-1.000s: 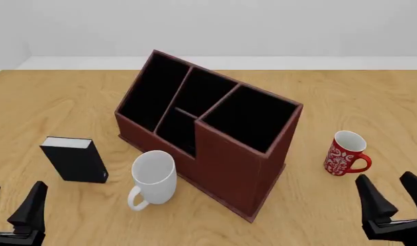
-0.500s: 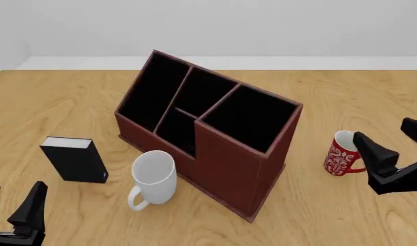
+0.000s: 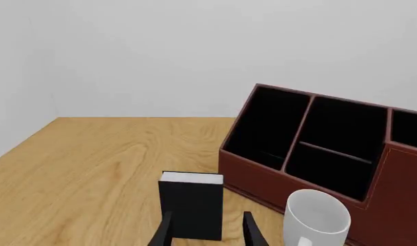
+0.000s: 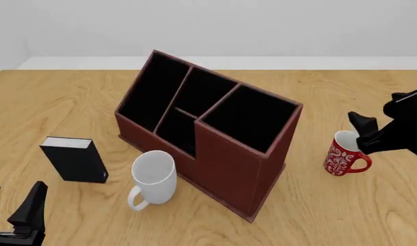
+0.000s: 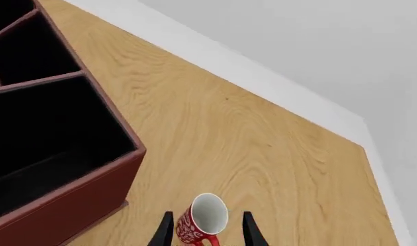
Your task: Pick up the red mug and place it to the right of the caddy.
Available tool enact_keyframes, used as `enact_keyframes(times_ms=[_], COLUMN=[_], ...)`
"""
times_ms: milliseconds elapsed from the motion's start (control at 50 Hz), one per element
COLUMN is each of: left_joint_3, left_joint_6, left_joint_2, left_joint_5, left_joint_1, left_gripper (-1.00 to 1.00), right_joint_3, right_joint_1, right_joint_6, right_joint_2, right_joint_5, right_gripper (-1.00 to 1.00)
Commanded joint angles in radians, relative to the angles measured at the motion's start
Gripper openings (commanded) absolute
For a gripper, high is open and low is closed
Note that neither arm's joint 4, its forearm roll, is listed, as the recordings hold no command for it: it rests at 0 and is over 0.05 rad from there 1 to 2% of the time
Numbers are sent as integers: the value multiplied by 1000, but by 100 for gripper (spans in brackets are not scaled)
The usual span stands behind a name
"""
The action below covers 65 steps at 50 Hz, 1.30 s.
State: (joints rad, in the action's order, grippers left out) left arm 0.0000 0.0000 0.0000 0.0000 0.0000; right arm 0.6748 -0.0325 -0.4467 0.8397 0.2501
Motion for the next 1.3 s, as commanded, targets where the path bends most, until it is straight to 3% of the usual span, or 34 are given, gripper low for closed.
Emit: enact_keyframes(times_ms=[20,300,600,1000,1300], left_joint_3=[0,0,0,0,0], left_joint_6=[0,0,0,0,0], left_joint_2=[0,0,0,0,0], left_joint_5=[0,0,0,0,0], left_joint_1=[0,0,0,0,0], left_gripper=[100,100,100,100,100], right_joint_3=[56,-3,14,3,-78], right_joint_1=[57,66,90,169,126], right_joint_6=[-85,-147,-161,-241,-228], right_joint_2=[135,230,298,425,411], right_joint_5=[-6,-51,-61,-133,-143], right_gripper=[100,100,100,100,100])
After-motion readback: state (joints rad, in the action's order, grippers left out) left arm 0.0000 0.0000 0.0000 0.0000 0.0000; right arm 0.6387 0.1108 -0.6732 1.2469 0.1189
